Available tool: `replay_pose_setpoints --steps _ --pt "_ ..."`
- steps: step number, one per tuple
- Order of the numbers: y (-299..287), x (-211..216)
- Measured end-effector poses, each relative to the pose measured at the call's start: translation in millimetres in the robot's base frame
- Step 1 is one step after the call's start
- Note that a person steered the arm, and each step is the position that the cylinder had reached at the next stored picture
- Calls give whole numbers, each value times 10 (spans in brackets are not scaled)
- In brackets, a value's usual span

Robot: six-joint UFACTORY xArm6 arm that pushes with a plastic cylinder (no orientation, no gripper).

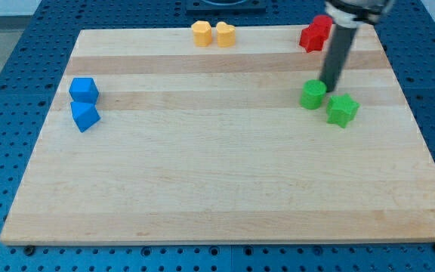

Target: Push the hexagon vertically below the heart

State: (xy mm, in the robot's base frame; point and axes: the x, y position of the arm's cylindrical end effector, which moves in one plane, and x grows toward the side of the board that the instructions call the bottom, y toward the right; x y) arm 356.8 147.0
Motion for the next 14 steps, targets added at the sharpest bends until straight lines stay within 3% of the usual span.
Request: replay_pose_setpoints --steps 3,6,9,12,13,14 --pt "-705 -1300" --pt "-1825 -1407" --pt "-1822 -1637" --pt "-2947 -1648" --pt "-3170 -1630" --pt "-3017 -1630"
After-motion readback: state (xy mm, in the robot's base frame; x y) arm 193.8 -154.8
